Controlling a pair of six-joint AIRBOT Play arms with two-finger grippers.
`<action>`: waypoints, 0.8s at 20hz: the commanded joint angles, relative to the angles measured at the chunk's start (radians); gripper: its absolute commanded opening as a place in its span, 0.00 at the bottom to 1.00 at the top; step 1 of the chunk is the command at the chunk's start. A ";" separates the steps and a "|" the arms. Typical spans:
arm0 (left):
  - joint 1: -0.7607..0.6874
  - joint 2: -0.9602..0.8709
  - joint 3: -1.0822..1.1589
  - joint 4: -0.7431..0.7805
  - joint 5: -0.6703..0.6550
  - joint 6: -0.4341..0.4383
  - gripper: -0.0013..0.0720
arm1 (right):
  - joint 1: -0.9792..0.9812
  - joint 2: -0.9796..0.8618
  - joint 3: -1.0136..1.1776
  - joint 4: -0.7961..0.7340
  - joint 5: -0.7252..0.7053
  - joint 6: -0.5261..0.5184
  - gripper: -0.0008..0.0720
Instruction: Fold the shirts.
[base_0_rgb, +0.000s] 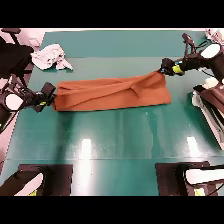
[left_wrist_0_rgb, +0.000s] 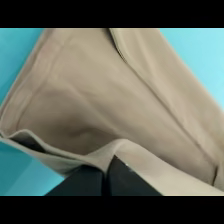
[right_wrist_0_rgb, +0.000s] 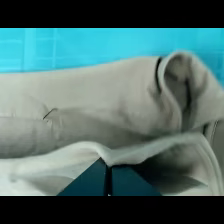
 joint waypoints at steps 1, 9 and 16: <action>0.037 -0.050 0.002 0.000 0.085 0.010 0.05 | 0.002 -0.092 0.099 -0.002 0.026 0.000 0.04; 0.037 -0.241 0.005 -0.293 0.296 0.234 0.05 | 0.002 -0.170 0.114 -0.002 0.026 0.000 0.04; 0.037 -0.365 0.126 -0.337 0.362 0.296 0.05 | 0.002 -0.210 0.114 -0.002 -0.082 0.016 0.04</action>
